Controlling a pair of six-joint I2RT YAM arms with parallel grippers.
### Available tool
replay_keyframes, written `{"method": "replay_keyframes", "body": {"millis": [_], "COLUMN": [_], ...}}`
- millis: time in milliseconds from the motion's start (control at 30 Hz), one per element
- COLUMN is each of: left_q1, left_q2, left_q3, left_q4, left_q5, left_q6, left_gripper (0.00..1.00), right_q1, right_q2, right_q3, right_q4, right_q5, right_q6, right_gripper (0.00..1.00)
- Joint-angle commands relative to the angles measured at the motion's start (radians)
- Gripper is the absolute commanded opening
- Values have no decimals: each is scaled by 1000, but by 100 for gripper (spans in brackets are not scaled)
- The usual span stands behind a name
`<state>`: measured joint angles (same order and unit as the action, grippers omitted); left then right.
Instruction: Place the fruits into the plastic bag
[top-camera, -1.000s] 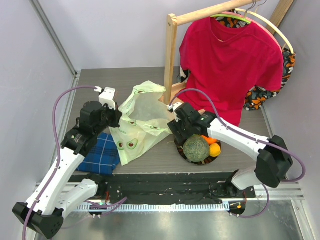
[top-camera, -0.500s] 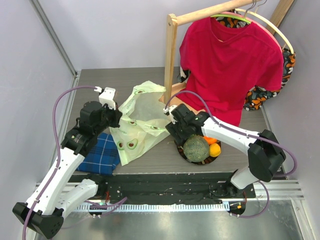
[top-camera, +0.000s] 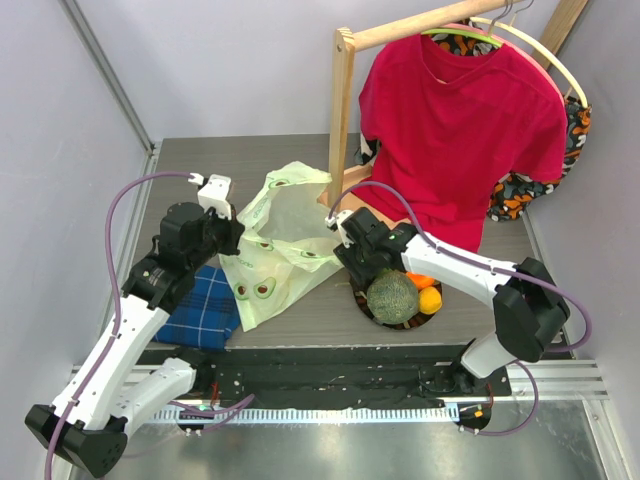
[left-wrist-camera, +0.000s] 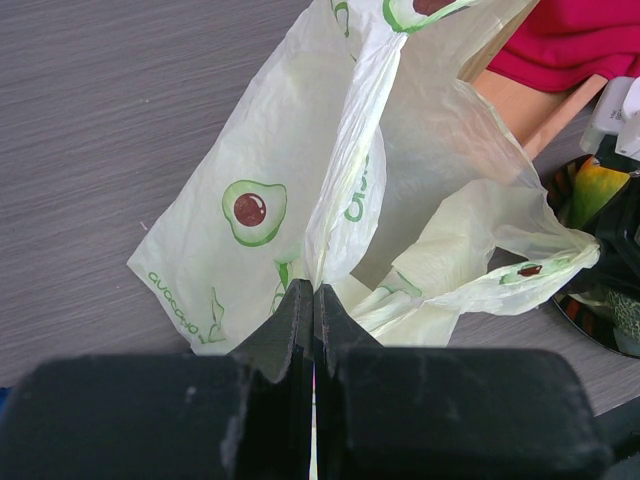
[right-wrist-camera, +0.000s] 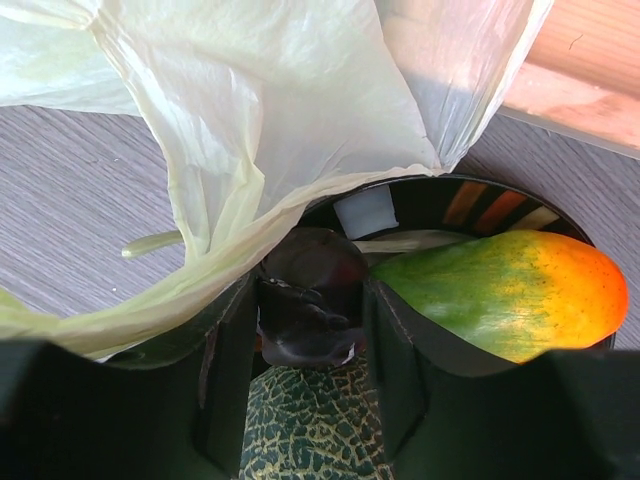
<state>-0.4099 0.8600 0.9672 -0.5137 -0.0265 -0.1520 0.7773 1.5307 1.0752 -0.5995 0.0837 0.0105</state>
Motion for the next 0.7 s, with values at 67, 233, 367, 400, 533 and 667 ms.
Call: {"method": "replay_keyframes", "body": {"millis": [67,233,367,400,533,667], "left_q1": [2,2,2,2,2,2], "left_q2": [-3,-6,-7,-9,-9,-9], "left_q3": [4,4,4,4,2,4], "left_q4": [32,32,34,32,34,35], "left_q5": [-1,-3,-3,-4,-3,-1], "left_q6": [-6,-6,-6,-6,-6,-6], "left_gripper": [0,0,0,0,0,0], "right_q1": [4,4,5,5,5,5], "right_q2": [-75,-115,-136,-147,-175,-164], "right_q3": [15,14,8,6,-15,-32], "right_q4": [49,64,61,58,52,52], "right_q5": [-36,-41,-32,-24,-15,16], "right_q6": [0,12,19,20,29,28], "right_gripper": [35,24,23,22,26,46]}}
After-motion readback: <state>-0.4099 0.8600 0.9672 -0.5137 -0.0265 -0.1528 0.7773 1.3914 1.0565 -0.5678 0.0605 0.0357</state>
